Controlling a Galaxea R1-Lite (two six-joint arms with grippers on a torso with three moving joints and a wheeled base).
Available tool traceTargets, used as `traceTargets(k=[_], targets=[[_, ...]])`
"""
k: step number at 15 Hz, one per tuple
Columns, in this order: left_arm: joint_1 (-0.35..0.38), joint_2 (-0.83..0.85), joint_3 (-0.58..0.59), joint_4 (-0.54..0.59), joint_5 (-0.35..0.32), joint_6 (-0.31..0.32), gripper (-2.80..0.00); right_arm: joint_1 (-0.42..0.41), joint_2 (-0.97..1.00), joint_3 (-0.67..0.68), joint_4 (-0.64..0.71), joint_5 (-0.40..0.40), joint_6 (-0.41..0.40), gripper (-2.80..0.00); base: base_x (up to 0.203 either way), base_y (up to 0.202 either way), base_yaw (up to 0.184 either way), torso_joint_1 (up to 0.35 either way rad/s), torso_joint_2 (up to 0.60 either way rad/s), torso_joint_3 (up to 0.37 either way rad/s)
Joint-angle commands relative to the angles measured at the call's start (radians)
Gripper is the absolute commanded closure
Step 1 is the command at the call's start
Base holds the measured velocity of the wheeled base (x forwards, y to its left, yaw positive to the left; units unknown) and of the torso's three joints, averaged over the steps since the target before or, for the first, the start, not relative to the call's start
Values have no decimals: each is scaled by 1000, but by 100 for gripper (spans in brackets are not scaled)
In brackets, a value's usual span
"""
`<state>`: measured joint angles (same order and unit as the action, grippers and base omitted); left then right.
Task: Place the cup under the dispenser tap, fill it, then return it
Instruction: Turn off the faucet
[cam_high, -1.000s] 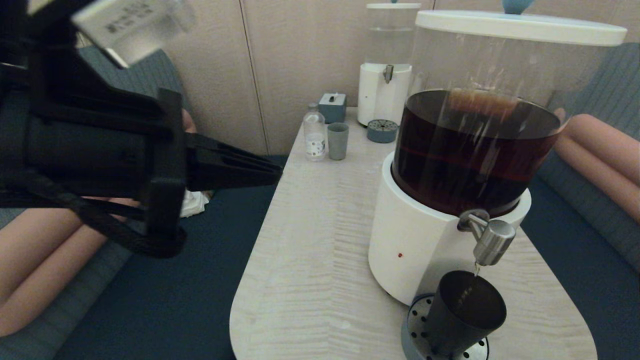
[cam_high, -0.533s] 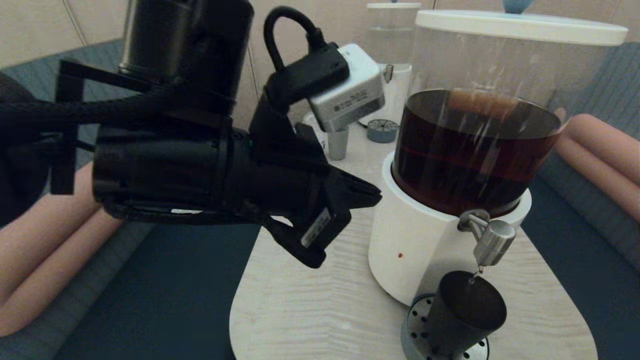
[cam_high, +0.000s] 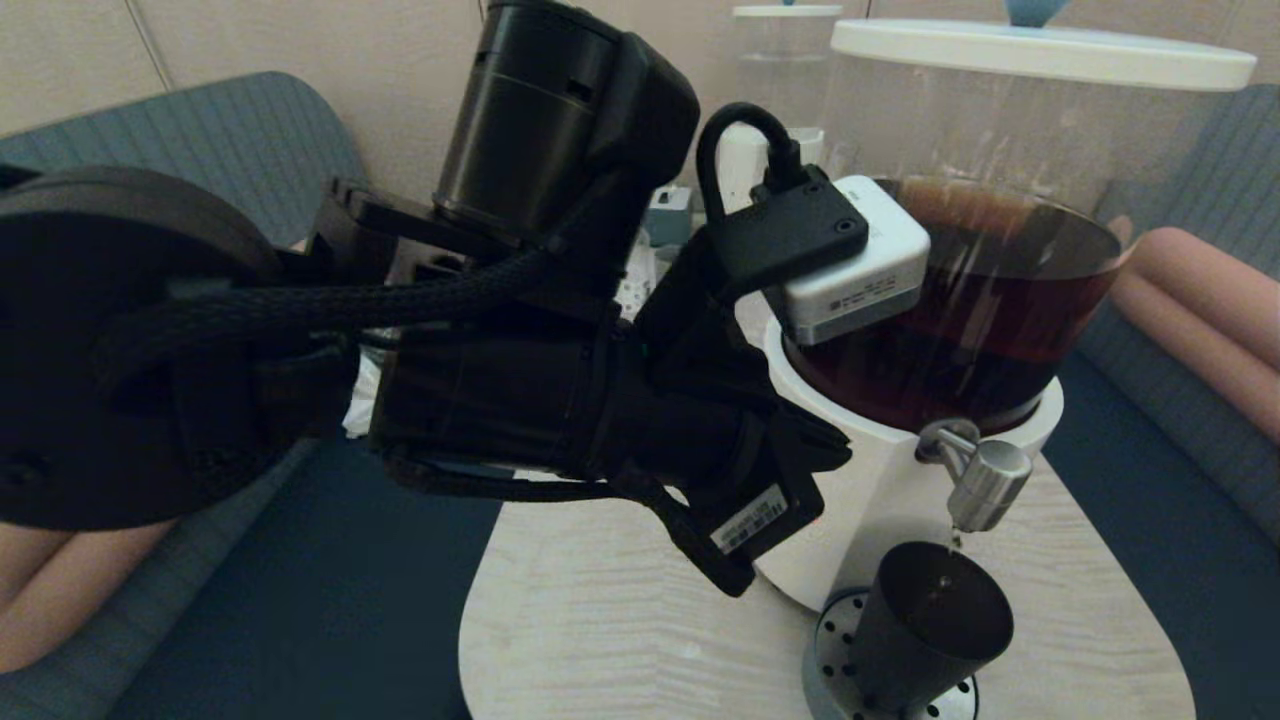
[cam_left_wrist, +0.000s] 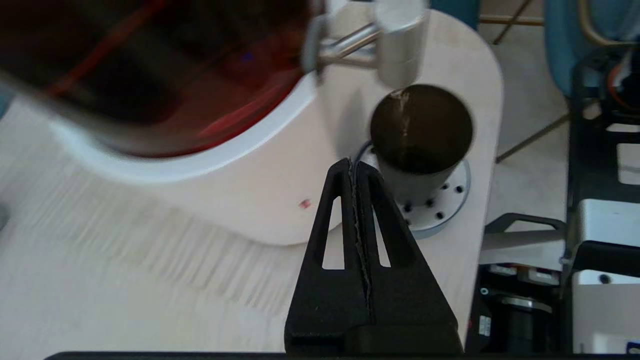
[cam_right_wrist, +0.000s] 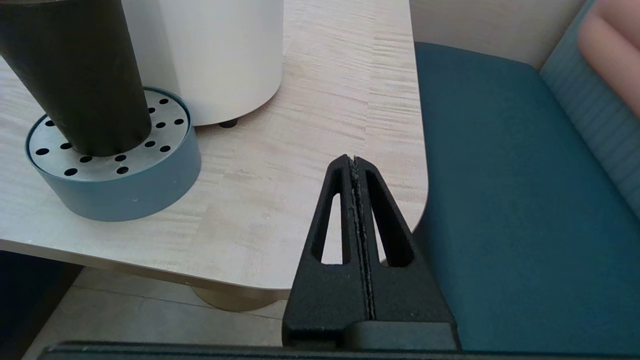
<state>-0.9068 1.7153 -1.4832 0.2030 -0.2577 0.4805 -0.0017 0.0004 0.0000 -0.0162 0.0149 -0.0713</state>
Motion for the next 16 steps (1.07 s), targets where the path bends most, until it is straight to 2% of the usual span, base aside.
traceTargets(k=[1,7,16], targets=[[-21,17,-5,1,-2,3,0,0,-5,6,-1,0,-1,0,0,0,0,0,0,0],[-50,49,-20,-1,0,3,0,0,-5,7,-1,0,-1,0,0,0,0,0,0,0],[-76,144,-125,-3,26,4,0,0,-5,7,-1,0,-1,0,0,0,0,0,0,0]])
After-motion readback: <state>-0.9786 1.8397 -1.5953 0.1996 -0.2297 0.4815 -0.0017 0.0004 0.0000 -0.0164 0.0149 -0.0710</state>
